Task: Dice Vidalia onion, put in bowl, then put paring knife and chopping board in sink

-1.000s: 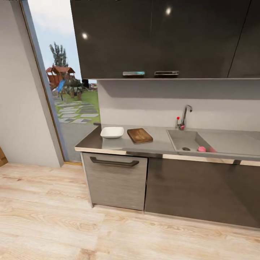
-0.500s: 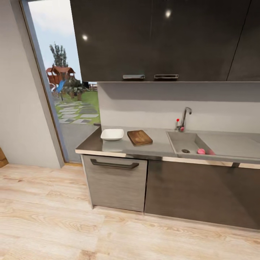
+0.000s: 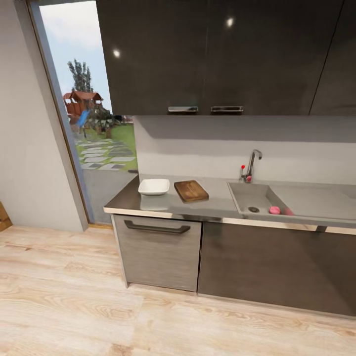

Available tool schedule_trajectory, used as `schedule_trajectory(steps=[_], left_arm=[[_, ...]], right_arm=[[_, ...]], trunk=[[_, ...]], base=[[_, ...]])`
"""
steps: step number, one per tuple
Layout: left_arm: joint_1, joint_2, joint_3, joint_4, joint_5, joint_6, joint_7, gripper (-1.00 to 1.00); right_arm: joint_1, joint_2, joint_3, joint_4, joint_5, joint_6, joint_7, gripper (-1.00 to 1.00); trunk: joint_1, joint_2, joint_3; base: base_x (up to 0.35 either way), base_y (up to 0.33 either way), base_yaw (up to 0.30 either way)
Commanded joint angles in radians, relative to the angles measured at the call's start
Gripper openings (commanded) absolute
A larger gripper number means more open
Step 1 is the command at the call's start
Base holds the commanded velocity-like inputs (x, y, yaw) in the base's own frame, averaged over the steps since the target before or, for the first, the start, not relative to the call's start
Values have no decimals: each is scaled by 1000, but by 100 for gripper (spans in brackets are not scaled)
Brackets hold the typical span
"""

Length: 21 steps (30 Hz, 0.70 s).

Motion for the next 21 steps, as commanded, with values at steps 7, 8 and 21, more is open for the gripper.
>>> schedule_trajectory(steps=[7, 8, 21], left_arm=[[0, 0, 1, 1, 1, -3, -1, 100], [0, 0, 1, 0, 1, -3, -1, 100], [0, 0, 1, 1, 1, -3, -1, 100]], right_arm=[[0, 0, 0, 0, 0, -2, -2, 100], [0, 1, 0, 0, 0, -2, -2, 100], [0, 1, 1, 0, 1, -2, -2, 100]], trunk=[[-27, 49, 21], [-31, 56, 24], [-81, 147, 67]], base=[[0, 0, -78], [0, 0, -202], [0, 0, -123]])
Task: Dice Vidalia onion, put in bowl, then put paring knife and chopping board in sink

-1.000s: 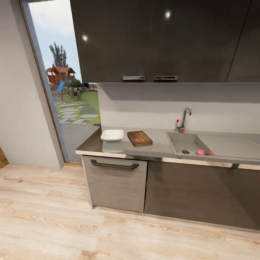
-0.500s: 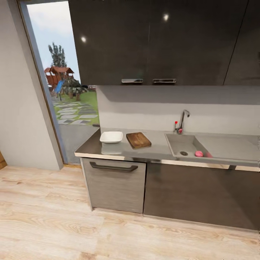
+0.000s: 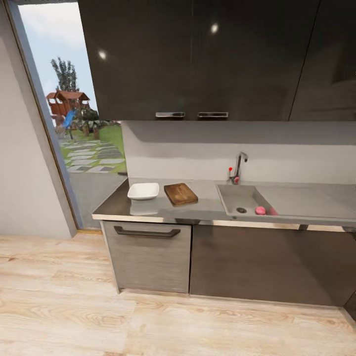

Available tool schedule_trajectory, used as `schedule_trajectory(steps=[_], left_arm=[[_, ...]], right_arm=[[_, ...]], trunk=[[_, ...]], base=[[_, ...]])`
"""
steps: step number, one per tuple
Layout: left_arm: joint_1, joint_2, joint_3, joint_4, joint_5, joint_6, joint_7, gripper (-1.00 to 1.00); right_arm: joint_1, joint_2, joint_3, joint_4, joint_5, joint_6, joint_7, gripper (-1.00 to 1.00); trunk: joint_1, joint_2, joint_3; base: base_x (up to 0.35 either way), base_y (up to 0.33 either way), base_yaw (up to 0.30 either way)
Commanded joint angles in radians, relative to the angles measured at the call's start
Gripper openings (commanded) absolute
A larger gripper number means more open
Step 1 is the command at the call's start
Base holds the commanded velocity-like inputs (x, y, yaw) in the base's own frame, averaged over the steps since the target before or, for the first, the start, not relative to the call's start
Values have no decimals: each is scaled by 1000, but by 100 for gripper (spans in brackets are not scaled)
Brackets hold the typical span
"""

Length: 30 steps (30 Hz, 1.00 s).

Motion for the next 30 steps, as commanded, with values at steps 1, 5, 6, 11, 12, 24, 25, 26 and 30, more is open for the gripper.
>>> schedule_trajectory(steps=[1, 5, 6, 11, 12, 24, 25, 26, 30], left_arm=[[0, 0, 1, 0, 1, -3, -1, 100], [0, 0, 1, 0, 0, -3, -1, 100], [0, 0, 1, 0, 0, -3, -1, 100], [0, 0, 1, 0, 0, -3, -1, 100], [0, 0, 1, 0, 0, -3, -1, 100], [0, 0, 1, 0, 0, -3, -1, 100], [0, 0, 1, 0, 0, -3, -1, 100], [0, 0, 1, 0, 0, -3, -1, 100], [0, 0, 1, 0, 1, -3, -1, 100]], right_arm=[[0, 0, 0, 0, 1, -2, -2, 100], [0, 0, 0, 0, 1, -2, -2, 100], [0, 0, 0, 0, 1, -2, -2, 100], [0, 0, 1, 0, 1, -2, -2, 100], [0, 0, 1, 0, 0, -2, -2, 100], [0, 0, 0, 0, 1, -2, -2, 100], [0, 0, 0, 0, 1, -2, -2, 100], [0, 0, 0, 0, 1, -2, -2, 100], [0, 0, 1, 0, 1, -2, -2, 100]], trunk=[[-4, 7, 2], [-19, 35, 15], [-23, 42, 18], [-42, 77, 34], [-46, 84, 37], [-92, 168, 74], [-96, 175, 77], [-100, 182, 81], [-115, 210, 93]], base=[[0, 0, -2], [0, 0, -1], [0, 0, 0], [0, 0, -2], [0, 0, -46], [0, 0, -139], [0, 0, -30], [0, 0, -24], [0, 0, -9]])
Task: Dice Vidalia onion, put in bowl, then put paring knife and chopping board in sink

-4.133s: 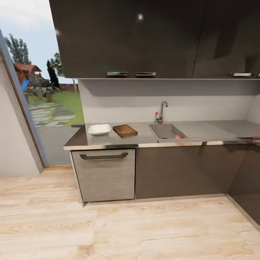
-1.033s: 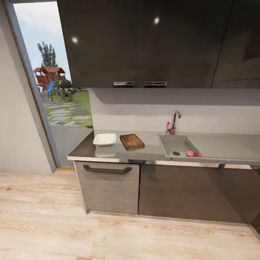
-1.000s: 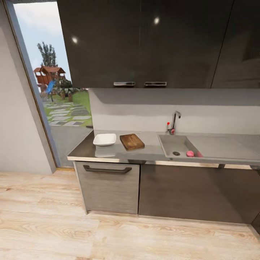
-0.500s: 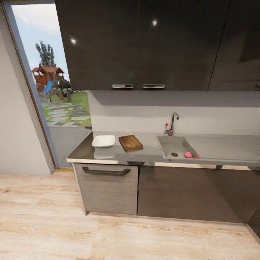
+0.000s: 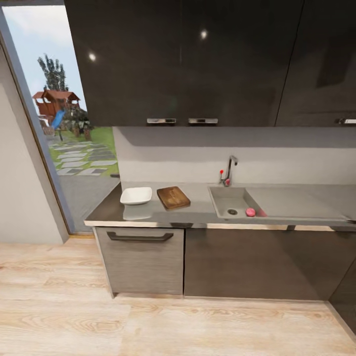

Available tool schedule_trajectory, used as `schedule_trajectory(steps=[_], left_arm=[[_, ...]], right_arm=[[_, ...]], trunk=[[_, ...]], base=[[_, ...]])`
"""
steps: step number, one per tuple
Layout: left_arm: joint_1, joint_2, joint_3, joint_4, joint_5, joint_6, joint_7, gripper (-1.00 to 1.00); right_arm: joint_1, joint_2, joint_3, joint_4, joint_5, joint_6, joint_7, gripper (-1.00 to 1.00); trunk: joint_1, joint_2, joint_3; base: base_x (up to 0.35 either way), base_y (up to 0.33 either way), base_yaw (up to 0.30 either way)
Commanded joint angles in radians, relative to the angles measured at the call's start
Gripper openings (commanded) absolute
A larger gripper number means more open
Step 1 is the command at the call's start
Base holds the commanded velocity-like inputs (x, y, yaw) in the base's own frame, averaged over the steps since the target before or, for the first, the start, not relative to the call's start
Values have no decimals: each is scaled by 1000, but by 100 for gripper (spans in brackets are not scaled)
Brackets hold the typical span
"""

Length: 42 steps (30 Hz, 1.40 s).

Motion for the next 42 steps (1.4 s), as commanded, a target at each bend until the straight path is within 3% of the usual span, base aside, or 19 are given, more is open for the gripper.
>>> schedule_trajectory(steps=[1, 42], left_arm=[[0, 0, 1, 0, 1, -3, -1, 100], [0, 0, 1, -1, 1, -3, -1, 100]], right_arm=[[0, 0, 0, 0, 1, -2, -2, 100], [0, 0, -1, 1, 1, -2, -2, 100]], trunk=[[-4, 6, 2], [-161, 293, 131]], base=[[0, 0, -2], [0, 0, 0]])
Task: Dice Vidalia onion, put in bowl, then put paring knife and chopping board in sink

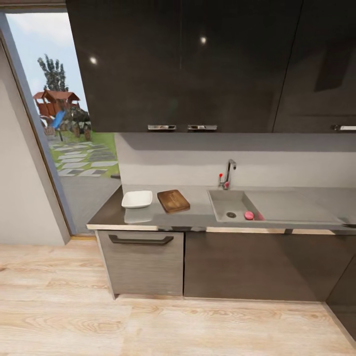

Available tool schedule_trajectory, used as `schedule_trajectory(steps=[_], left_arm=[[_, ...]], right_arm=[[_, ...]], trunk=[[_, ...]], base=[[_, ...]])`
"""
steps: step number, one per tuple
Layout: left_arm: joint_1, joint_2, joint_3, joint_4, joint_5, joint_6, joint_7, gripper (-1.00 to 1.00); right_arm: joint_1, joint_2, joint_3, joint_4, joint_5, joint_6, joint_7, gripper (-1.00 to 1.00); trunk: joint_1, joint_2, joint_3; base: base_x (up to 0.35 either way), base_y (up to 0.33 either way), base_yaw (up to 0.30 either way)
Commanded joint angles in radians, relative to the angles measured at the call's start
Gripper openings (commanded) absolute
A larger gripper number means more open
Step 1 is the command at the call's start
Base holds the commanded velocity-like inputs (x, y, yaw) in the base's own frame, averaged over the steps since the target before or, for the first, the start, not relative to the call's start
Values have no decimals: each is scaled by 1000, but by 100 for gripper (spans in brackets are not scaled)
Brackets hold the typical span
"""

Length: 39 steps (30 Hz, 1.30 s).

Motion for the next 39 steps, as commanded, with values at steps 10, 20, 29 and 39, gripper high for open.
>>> schedule_trajectory(steps=[10, 20, 29, 39], left_arm=[[0, 0, 1, 0, 1, -2, -1, 100], [0, 0, 1, 1, 1, -2, -1, 100], [0, 0, 1, 0, 0, -2, -1, 100], [0, 1, 1, 0, 1, -2, -1, 100]], right_arm=[[0, 0, 0, -1, 1, -1, -2, 100], [0, 0, 0, -1, 1, -1, -3, 100], [0, 0, 1, -1, 1, -1, -3, 100], [0, 0, 1, -1, 1, -2, -3, 100]], trunk=[[-38, 69, 30], [-76, 139, 61], [-88, 160, 71], [-88, 160, 71]], base=[[0, 0, 0], [0, 0, 0], [0, 0, 0], [0, 0, 0]])
